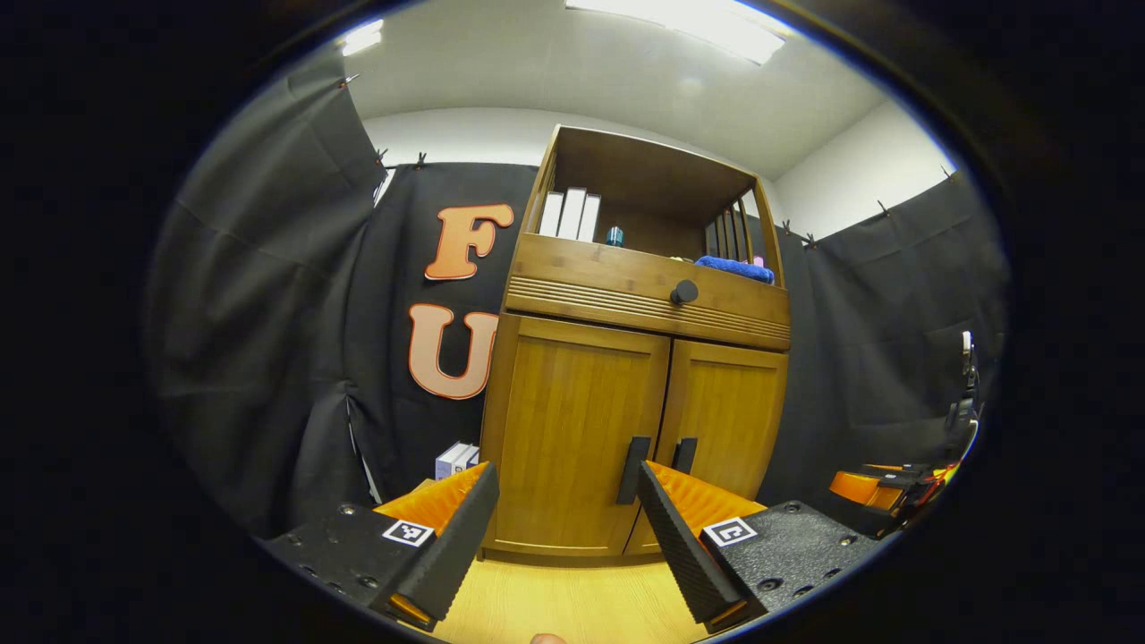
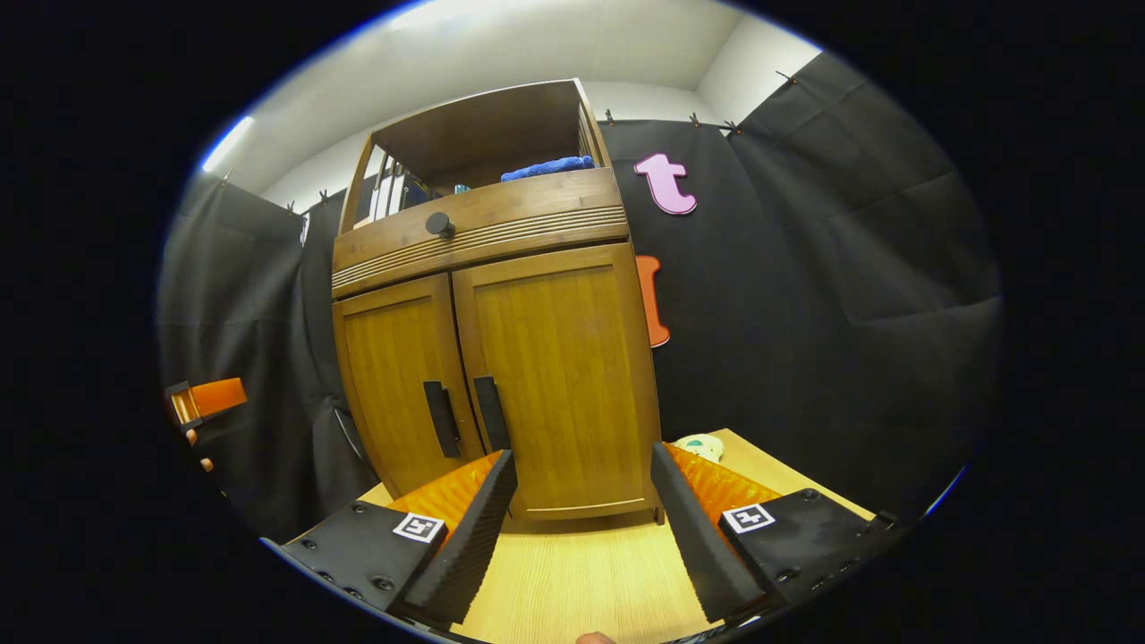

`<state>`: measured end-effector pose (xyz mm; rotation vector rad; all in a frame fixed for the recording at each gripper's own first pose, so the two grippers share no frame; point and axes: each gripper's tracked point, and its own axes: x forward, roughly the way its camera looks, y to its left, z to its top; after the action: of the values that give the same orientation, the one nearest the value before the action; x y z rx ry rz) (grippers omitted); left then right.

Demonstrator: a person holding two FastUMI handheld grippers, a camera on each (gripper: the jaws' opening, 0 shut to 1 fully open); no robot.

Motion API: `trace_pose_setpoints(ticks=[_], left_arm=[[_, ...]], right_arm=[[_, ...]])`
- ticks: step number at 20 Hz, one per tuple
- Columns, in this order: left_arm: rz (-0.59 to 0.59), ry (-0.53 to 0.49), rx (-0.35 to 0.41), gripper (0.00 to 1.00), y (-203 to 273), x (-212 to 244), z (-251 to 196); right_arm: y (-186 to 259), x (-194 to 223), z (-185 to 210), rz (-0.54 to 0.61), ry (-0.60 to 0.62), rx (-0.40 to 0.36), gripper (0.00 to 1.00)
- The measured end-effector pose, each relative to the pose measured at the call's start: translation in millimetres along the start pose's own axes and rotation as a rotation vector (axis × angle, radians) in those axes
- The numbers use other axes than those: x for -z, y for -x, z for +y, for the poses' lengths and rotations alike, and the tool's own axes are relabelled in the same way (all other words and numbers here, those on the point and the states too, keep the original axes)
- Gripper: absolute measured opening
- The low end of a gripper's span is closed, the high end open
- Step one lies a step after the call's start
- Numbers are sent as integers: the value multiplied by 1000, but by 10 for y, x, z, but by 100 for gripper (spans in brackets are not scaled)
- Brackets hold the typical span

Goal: Open the right door of the double-door shoe cabinet with the right hand, and open the left door with the left hand.

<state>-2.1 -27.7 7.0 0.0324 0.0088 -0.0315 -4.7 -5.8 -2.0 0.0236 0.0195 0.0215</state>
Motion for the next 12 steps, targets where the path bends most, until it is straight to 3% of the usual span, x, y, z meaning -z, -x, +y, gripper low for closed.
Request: trace_pose_setpoints(ticks=[2, 5, 12], left_arm=[[-3, -4, -2, 97, 3, -12, 21], [-3, -7, -1, 92, -11, 0, 43], [3, -6, 7, 94, -23, 36, 84]], right_arm=[[-5, -4, 6, -1, 9, 4, 98], [-29, -15, 56, -3, 19, 4, 98], [-190, 9, 244, -1, 33, -19, 98]])
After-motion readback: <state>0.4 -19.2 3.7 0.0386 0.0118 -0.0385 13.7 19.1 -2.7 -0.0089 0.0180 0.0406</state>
